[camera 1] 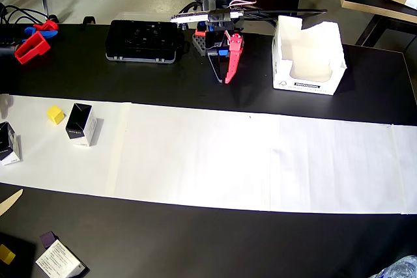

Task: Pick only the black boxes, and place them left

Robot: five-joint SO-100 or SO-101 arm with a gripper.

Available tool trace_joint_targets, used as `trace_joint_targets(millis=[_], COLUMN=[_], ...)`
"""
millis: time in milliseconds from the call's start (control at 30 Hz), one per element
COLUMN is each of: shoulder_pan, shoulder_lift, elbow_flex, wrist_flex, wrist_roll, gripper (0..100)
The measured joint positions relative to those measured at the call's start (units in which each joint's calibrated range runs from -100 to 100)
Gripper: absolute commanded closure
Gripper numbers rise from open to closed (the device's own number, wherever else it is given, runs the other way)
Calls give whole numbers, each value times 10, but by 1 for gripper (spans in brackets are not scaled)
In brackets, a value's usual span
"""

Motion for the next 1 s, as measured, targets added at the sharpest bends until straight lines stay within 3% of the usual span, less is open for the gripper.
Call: trace_joint_targets(millis=[100, 233, 333, 1000], shoulder_pan=[16, 91, 108, 112], shoulder_lift=[-13, -10, -12, -16], elbow_flex=[21, 156, 170, 173], wrist_flex=[14, 135, 159, 162], wrist_roll=[11, 89, 107, 112], gripper=[100, 100, 100, 100])
